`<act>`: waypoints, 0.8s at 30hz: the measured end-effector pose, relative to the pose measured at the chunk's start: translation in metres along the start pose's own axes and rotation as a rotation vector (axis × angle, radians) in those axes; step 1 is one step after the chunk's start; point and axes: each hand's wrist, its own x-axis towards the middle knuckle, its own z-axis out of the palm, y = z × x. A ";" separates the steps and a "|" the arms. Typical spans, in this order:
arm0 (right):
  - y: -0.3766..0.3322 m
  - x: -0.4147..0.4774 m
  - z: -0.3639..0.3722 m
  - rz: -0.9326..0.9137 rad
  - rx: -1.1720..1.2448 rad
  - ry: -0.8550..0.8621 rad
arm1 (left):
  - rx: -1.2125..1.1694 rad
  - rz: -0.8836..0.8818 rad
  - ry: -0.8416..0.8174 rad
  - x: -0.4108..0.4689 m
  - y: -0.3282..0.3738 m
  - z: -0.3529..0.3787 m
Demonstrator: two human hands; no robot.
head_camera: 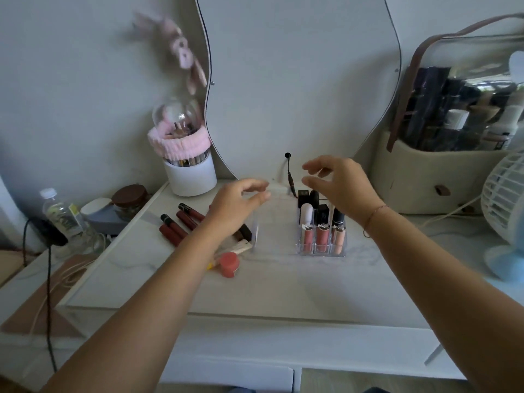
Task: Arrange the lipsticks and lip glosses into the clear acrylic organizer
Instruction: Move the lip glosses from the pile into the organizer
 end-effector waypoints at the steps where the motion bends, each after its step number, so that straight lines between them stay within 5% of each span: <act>1: -0.011 -0.002 0.001 -0.029 0.030 0.017 | 0.000 -0.009 0.027 -0.010 -0.008 -0.015; 11: -0.081 -0.067 0.088 -0.175 0.070 -0.336 | 0.153 -0.100 0.103 -0.120 -0.074 -0.082; 24: -0.067 -0.087 0.123 -0.157 0.009 -0.258 | 0.162 -0.097 0.146 -0.132 -0.075 -0.068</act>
